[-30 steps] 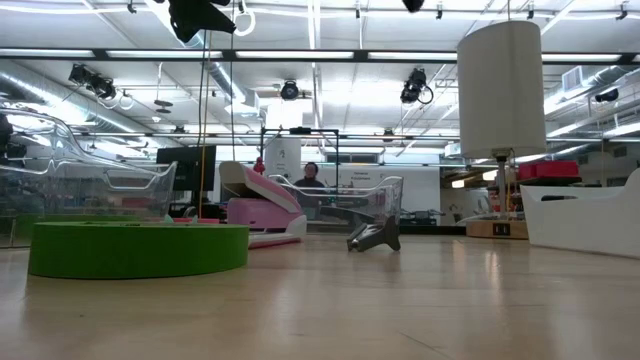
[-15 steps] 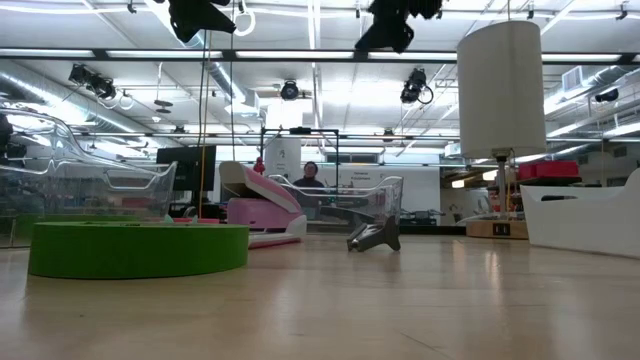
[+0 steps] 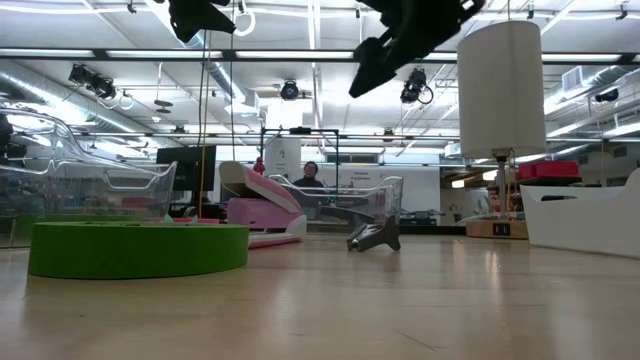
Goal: Pick and place Stapler, Stapler remover, tape
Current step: Put the black staple remover into the white bin
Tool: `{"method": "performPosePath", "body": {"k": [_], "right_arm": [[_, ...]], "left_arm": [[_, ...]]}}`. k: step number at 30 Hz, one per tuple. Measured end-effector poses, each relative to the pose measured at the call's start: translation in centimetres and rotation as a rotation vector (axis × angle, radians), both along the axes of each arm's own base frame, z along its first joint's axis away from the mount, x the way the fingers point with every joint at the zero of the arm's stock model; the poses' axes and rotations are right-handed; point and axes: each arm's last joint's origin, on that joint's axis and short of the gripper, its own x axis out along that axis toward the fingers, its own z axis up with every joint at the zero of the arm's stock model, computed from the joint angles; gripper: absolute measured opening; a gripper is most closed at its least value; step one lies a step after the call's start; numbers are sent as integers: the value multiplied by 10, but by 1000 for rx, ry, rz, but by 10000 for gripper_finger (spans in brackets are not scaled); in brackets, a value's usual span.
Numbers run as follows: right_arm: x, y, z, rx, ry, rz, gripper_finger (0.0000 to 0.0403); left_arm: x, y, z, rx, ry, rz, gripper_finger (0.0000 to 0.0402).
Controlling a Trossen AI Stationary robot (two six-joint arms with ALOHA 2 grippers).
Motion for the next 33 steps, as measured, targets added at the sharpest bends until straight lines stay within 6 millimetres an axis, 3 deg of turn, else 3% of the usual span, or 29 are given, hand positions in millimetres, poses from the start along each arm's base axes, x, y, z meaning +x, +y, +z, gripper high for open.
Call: {"method": "performPosePath", "body": {"k": [17,33], "right_arm": [[27,10,-58,-29,149,125,361],[39,10,-92,-80,209,224,361]], "left_arm": [[0,0,0,5,0,10,213],[0,0,0,5,0,12,213]]}}
